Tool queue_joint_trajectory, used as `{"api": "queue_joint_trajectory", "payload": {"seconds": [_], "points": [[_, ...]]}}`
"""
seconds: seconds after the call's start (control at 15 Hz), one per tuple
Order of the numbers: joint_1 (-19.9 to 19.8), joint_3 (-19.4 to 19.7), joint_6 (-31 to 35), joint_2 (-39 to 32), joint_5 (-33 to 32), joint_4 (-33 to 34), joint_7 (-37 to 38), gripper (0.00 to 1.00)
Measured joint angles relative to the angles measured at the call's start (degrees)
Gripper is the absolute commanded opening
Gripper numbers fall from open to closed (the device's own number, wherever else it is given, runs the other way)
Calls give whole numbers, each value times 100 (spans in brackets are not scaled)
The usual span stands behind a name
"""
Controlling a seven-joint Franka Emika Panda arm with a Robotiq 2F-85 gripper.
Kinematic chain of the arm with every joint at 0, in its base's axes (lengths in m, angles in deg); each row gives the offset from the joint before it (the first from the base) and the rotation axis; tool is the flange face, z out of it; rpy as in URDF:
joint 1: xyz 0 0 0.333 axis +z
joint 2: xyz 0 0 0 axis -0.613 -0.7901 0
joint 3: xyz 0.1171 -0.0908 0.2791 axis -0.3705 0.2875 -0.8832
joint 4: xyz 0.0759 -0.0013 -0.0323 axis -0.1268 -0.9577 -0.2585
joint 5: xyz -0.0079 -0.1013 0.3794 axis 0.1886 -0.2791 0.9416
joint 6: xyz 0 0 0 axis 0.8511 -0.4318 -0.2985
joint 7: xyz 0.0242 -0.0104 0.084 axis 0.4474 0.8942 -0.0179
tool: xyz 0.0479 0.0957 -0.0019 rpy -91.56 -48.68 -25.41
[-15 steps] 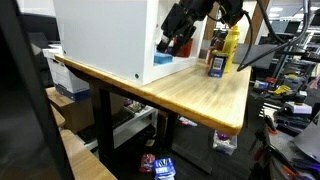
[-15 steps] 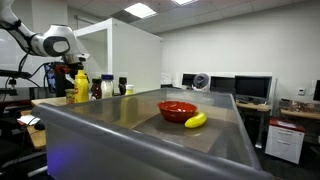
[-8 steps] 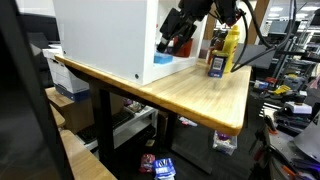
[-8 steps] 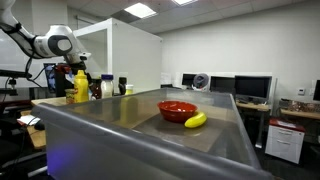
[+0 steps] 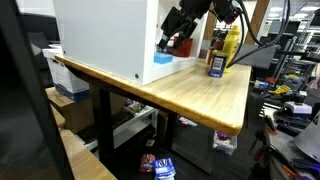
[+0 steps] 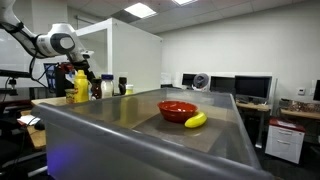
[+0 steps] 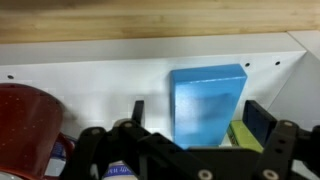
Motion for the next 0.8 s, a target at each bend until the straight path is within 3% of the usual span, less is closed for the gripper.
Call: {"api": "queue_joint_trajectory", "payload": {"seconds": [0.8], "points": [[140,-46,-2,-264,0,28,-252,100]]}}
